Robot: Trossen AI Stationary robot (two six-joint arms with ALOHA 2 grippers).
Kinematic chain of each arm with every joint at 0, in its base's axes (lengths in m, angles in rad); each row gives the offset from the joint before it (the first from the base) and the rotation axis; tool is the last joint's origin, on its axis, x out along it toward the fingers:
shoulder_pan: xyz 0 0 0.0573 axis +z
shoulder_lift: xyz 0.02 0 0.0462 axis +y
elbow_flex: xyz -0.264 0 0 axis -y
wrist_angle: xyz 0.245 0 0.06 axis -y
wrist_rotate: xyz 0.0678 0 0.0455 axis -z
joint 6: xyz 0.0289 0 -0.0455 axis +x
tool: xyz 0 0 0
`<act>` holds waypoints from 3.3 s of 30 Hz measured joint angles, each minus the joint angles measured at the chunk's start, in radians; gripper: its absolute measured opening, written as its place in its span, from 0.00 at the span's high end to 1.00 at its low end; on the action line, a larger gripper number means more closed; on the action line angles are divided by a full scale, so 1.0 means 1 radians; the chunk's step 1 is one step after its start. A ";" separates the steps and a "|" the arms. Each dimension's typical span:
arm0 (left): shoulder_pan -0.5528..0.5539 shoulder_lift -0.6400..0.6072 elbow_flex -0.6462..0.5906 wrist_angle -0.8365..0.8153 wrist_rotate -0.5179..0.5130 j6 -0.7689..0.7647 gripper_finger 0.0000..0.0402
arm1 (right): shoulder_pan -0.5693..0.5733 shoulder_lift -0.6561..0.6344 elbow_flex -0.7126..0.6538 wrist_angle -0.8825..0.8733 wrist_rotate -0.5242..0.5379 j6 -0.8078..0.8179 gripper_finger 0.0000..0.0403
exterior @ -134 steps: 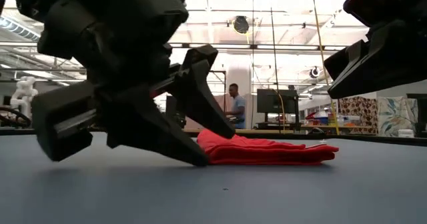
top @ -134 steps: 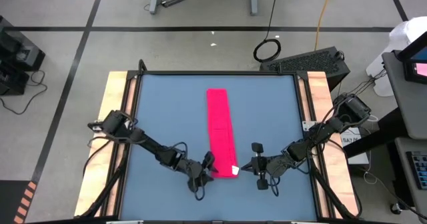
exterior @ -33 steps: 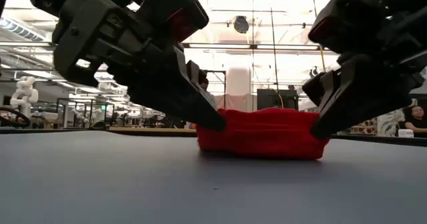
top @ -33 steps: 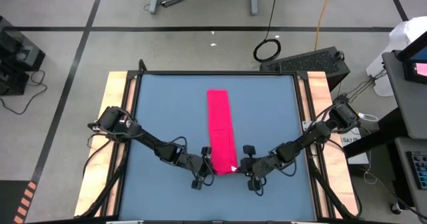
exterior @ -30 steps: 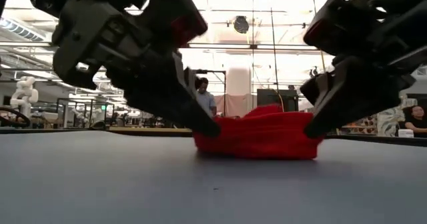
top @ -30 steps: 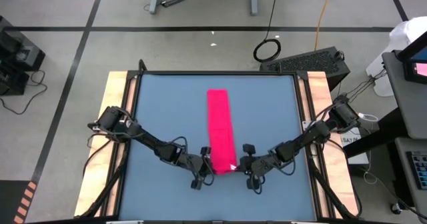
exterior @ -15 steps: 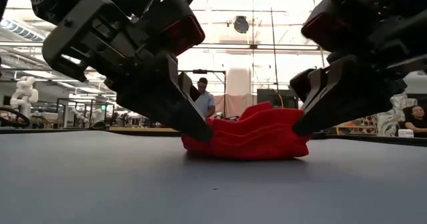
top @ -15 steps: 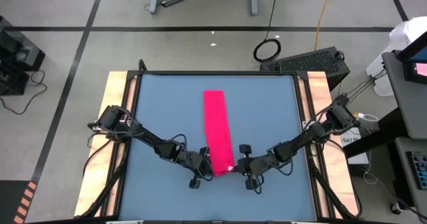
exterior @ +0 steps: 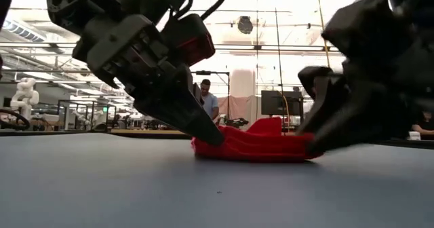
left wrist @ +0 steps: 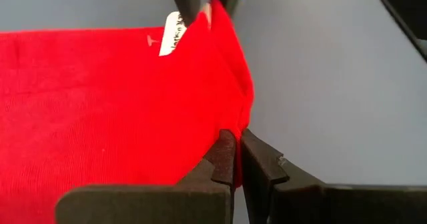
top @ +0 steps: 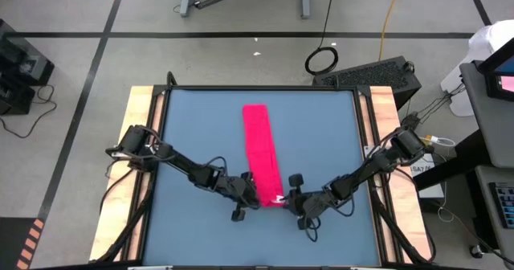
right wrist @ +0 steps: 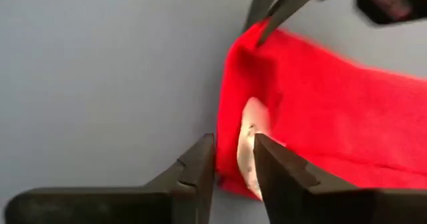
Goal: Roll towel
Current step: Roll the red towel
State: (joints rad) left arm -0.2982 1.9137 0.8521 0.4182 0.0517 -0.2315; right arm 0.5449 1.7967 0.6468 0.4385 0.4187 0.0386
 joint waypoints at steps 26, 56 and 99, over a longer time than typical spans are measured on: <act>0.025 0.000 0.000 -0.044 0.000 -0.025 0.96 | -0.028 0.044 0.000 -0.004 0.027 0.206 0.96; -0.056 0.001 0.002 0.018 -0.221 0.030 0.86 | -0.103 -0.058 0.000 -0.061 -0.076 0.172 0.77; -0.077 0.001 0.001 0.206 -0.270 0.098 0.77 | -0.108 -0.057 -0.001 -0.126 -0.116 0.186 0.99</act>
State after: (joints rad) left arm -0.3755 1.9148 0.8532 0.6243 -0.2187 -0.1336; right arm 0.4368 1.7401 0.6460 0.3122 0.3025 0.2249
